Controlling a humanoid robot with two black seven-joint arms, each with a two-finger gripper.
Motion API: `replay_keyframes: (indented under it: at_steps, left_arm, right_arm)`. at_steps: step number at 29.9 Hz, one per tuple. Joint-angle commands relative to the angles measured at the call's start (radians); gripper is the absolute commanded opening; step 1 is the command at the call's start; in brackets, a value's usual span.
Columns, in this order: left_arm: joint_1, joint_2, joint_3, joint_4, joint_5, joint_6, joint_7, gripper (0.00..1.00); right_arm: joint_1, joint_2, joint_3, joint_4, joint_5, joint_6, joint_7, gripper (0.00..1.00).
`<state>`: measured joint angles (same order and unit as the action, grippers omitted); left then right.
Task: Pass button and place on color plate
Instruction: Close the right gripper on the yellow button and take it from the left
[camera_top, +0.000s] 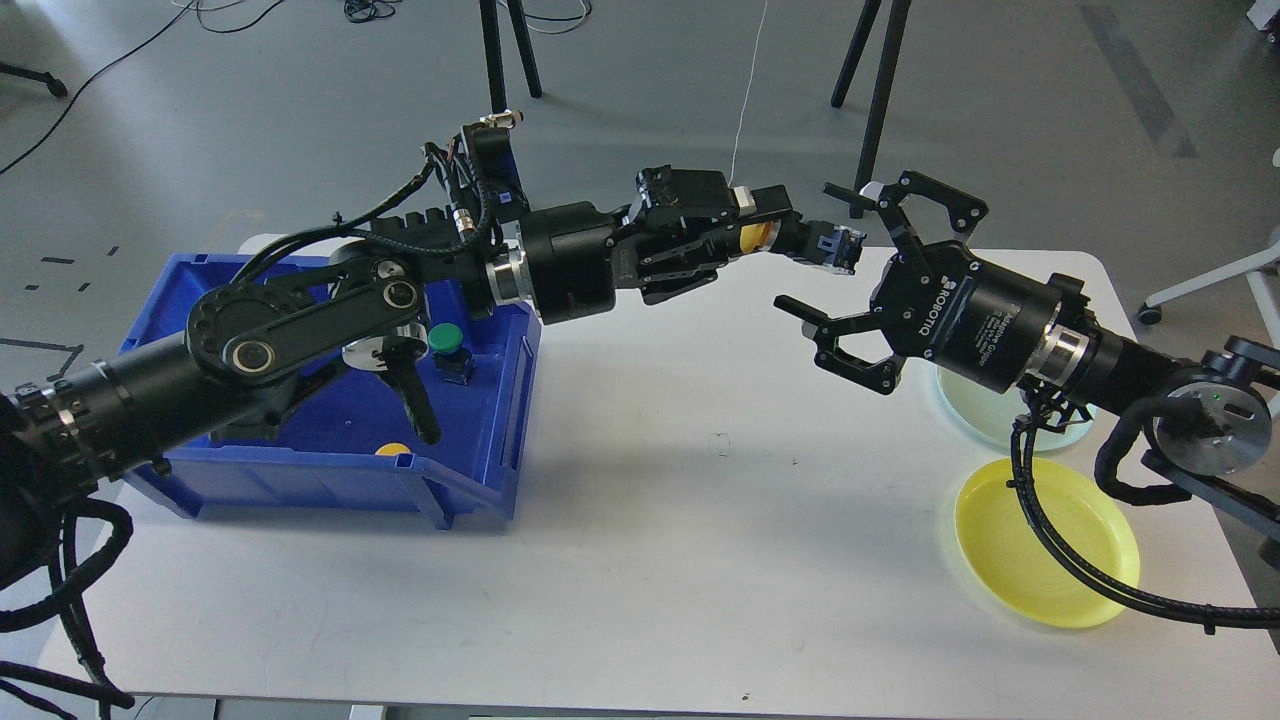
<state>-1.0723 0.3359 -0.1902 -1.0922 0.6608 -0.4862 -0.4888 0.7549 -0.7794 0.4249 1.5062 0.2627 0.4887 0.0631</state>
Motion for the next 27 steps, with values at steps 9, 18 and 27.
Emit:
replay_keyframes:
  at_steps: [9,18,27]
  left_arm:
    - [0.0,0.0,0.0,0.0,0.0,0.0,0.0,0.07]
    - [0.0,0.0,0.0,-0.002,0.0,0.0,0.0,0.08]
    - [-0.002,-0.001,-0.003,-0.002,-0.003,-0.003,0.0,0.7]
  right_arm:
    - [0.003,0.009,0.0,0.002,-0.008,0.0,0.0,0.06]
    - [0.003,0.009,0.0,0.005,-0.006,0.0,0.0,0.01]
    - [0.0,0.008,0.0,0.008,-0.005,0.0,-0.003,0.01]
